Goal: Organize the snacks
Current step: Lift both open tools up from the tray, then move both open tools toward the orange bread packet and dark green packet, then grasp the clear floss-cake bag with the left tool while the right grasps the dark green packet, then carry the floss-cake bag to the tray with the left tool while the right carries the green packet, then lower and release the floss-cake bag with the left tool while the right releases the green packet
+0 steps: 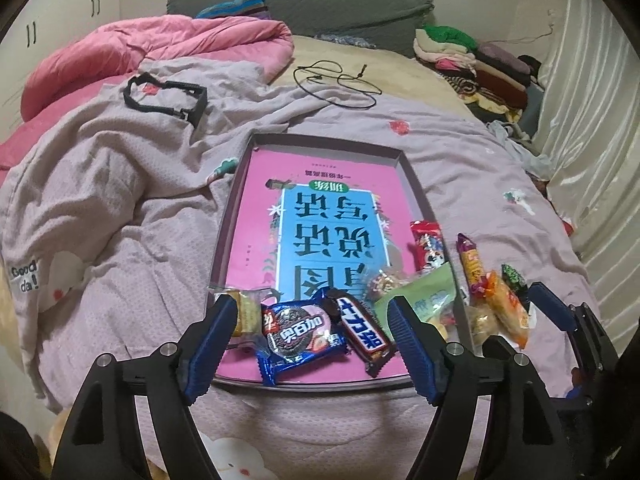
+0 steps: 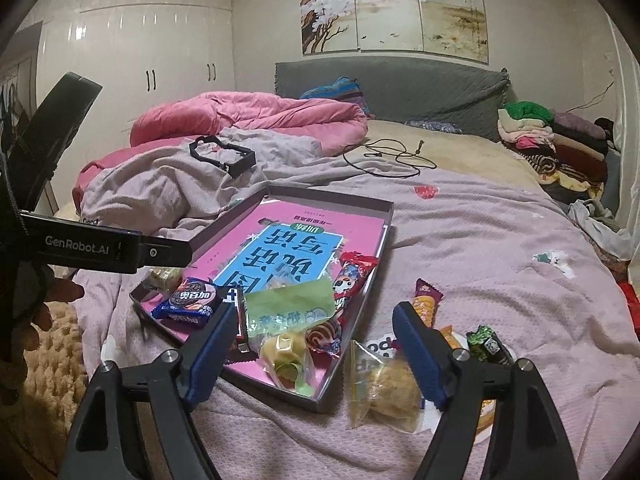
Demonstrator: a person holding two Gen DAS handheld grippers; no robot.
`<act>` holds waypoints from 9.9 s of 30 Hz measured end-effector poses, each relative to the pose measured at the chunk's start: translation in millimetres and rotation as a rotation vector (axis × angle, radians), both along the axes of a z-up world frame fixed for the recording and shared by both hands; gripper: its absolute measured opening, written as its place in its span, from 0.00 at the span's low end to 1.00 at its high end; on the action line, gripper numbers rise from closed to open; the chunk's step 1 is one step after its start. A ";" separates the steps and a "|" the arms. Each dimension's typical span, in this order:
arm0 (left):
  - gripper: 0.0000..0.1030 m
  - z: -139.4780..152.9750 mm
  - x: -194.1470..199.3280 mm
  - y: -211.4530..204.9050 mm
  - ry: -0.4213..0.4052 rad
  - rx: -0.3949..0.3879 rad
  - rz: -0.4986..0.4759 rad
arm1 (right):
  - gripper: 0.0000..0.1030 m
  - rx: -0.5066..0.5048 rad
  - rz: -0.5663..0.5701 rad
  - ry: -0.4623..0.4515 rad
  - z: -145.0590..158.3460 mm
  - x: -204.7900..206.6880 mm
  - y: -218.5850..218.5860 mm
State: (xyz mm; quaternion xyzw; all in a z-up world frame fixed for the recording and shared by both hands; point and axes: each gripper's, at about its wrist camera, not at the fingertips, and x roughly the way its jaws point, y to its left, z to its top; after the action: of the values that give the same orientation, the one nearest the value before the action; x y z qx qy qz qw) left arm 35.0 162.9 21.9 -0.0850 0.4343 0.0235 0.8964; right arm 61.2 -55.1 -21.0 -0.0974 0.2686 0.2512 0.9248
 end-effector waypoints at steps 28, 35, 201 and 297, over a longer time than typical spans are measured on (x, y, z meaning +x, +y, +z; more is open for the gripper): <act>0.76 25.8 -10.7 -32.4 -0.044 0.010 -0.097 | 0.84 0.045 -0.080 -0.035 20.8 -1.4 -39.1; 0.76 31.5 -12.6 -42.5 -0.054 0.014 -0.124 | 0.84 0.063 -0.098 -0.040 25.8 -2.0 -48.6; 0.44 -2.4 13.2 -109.9 0.031 0.035 -0.401 | 0.40 0.090 0.016 0.078 6.5 21.8 -73.0; 0.44 -44.8 26.0 17.2 0.050 0.004 -0.116 | 0.40 -0.118 0.189 0.155 -43.9 19.0 73.0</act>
State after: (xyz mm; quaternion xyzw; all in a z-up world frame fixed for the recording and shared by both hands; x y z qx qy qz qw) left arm 61.0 180.1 -22.9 -0.0572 0.4607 -0.0253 0.8853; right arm 80.2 17.9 -64.9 -0.1569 0.3433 0.3278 0.8660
